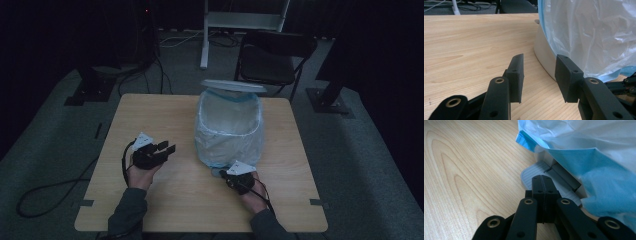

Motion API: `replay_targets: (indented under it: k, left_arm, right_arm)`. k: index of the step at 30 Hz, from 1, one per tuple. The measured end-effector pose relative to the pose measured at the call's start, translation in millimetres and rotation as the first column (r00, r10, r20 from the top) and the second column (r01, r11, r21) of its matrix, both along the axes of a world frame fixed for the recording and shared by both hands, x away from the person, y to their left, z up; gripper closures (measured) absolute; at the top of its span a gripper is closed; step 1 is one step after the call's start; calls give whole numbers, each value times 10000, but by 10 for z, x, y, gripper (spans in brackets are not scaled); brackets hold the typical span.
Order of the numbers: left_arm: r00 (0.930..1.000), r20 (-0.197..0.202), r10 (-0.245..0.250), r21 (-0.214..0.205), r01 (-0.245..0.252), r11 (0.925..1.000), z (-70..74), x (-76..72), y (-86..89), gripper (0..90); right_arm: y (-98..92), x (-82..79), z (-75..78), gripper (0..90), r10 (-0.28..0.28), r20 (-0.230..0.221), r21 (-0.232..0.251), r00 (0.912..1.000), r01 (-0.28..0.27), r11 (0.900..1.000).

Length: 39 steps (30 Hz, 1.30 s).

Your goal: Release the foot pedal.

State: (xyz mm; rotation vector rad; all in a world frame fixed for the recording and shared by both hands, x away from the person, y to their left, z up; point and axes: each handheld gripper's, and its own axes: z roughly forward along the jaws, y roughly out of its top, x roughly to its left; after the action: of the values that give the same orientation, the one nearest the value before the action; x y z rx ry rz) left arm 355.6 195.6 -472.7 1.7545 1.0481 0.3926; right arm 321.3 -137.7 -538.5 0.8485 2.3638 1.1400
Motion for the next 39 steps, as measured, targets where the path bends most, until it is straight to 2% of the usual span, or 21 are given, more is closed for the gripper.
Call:
replay_targets:
  k: [8,13,15,19,22,26,34,37,39]
  left_arm:
    - [9999,-99,-73,81,74,9999,-34,0,-23,597]
    - [9998,-142,-100,111,102,9999,-67,8,-49,597]
    - [9998,-141,-109,113,111,9999,-71,10,-51,597]
    - [9998,-155,-129,135,131,9998,-83,20,-53,595]
    - [9997,-212,-140,126,143,9998,-93,23,-61,592]
    - [9995,-230,-198,93,201,9998,-103,28,-74,586]
    - [9991,-286,-315,109,318,9994,-121,50,-96,582]
    - [9989,-329,-325,105,328,9994,-131,56,-100,582]
    - [9987,-367,-344,117,349,9993,-137,58,-105,580]
  right_arm:
    - [8,-23,31,900,-51,117,-55,9999,51,10000]
    - [-5,-63,109,900,-158,496,45,9986,156,9999]
    - [-12,-83,133,900,-72,553,-65,9984,76,9999]
    - [-28,-108,139,900,-67,529,-101,9986,72,9999]
    - [-92,-129,151,900,-185,491,-39,9986,187,9998]
    - [-187,-156,157,900,-233,429,-196,9988,242,9995]
    - [-486,-126,137,900,-900,73,-213,9959,901,9957]
    - [-651,-85,142,900,-1487,3,-170,9889,1487,9887]
    - [-775,-48,131,900,-1950,-108,-93,9808,1949,9808]
